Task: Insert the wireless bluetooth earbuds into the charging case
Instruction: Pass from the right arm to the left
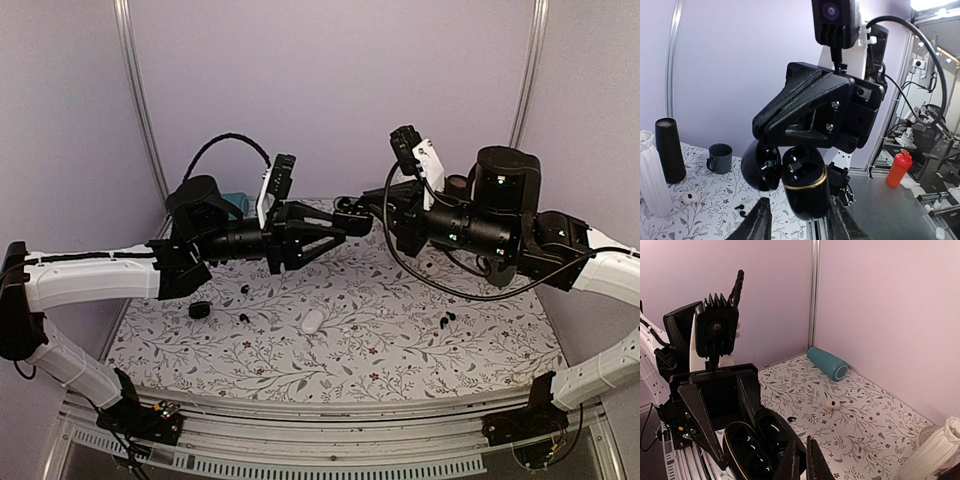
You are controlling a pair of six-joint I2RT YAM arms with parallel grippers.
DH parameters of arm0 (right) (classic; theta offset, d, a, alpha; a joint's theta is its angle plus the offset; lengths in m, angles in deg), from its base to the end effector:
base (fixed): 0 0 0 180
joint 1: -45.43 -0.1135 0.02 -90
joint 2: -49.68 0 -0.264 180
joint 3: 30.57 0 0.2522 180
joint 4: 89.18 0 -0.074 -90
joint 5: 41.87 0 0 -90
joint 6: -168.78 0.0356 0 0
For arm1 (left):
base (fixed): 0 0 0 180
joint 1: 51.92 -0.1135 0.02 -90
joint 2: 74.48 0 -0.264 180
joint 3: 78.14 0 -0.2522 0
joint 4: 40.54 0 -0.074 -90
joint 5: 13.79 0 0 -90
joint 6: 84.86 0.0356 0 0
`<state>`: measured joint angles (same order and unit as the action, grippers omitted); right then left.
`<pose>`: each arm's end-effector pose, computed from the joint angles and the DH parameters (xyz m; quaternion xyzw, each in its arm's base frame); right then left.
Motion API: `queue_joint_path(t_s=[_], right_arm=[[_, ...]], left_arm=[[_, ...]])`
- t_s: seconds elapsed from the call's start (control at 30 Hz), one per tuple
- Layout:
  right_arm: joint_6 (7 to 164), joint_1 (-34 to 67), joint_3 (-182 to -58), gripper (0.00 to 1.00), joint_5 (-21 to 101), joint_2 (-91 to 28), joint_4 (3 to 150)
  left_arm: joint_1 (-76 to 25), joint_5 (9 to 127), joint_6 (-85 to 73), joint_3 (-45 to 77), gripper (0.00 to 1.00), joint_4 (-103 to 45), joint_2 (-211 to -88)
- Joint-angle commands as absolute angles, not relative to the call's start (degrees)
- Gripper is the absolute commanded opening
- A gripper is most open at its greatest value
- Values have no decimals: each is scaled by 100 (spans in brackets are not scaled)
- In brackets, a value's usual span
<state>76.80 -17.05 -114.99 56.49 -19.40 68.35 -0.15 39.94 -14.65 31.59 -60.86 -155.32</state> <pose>0.1327 0.2436 0.4133 -0.3580 0.6582 0.2853 0.5977 0.1859 -0.2700 0.3453 0.3975 0.5232 -0.5876 0.4722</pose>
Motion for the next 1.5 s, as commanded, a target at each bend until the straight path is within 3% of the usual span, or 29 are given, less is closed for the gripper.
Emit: queue_joint_path(t_s=[0.0, 0.43, 1.07, 1.47], right_arm=[[7790, -1811, -11403, 4, 5871, -1748, 7270], [7763, -1897, -11403, 3, 6063, -1878, 7325], [7702, -1983, -11342, 4, 6481, -1981, 7394], [7717, -2032, -11241, 4, 6491, -1949, 7481]], left_arm=[[11, 4090, -1671, 3168, 38, -6383, -15689], [12, 4126, -1737, 3215, 35, -6552, -15650], [18, 3983, -1912, 3282, 41, -6940, -15677], [12, 4026, -1957, 3255, 34, -6932, -15734]])
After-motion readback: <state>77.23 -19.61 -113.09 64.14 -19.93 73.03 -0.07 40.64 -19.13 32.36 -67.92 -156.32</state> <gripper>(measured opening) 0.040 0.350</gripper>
